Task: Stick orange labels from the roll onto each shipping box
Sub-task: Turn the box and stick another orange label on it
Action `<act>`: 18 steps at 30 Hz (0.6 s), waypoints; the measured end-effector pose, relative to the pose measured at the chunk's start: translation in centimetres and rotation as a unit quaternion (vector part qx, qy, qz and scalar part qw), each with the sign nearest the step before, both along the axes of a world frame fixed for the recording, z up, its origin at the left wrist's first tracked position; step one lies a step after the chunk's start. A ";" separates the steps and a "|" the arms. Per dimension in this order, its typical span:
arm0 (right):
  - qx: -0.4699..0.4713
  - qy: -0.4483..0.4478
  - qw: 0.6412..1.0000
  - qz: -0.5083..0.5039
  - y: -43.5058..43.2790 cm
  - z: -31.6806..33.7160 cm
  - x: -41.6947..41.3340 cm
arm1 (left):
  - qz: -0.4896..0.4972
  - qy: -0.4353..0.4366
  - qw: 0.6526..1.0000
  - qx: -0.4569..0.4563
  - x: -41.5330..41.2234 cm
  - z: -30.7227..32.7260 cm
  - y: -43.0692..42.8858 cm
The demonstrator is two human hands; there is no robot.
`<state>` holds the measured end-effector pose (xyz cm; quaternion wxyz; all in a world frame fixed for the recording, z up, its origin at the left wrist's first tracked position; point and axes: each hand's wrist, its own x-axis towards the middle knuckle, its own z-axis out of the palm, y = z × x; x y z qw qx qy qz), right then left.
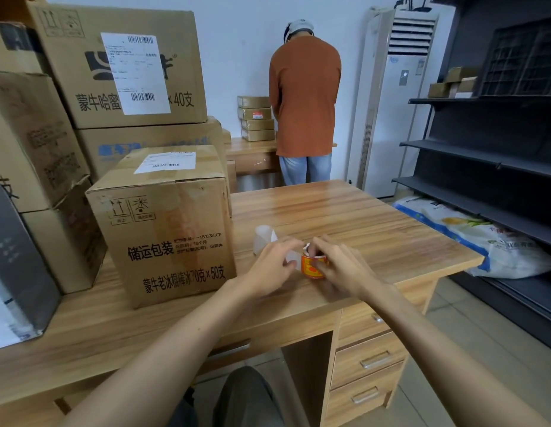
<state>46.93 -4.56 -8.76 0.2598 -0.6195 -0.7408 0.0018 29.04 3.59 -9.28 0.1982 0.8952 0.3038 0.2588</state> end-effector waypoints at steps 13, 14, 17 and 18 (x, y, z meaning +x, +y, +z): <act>0.065 -0.059 0.991 -0.096 -0.9 -1.8 -1.7 | -0.003 -0.048 0.998 -0.039 -0.9 -1.3 0.6; 0.063 -0.046 0.992 -0.101 -1.1 -2.1 -1.8 | -0.011 -0.050 0.998 -0.044 -1.0 -1.3 0.5; 0.058 -0.010 0.993 -0.103 -1.3 -2.6 -1.9 | -0.036 -0.059 0.996 -0.059 -1.2 -1.4 0.2; 0.056 0.008 0.993 -0.106 -1.4 -2.7 -2.0 | -0.043 -0.062 0.995 -0.069 -1.3 -1.4 0.1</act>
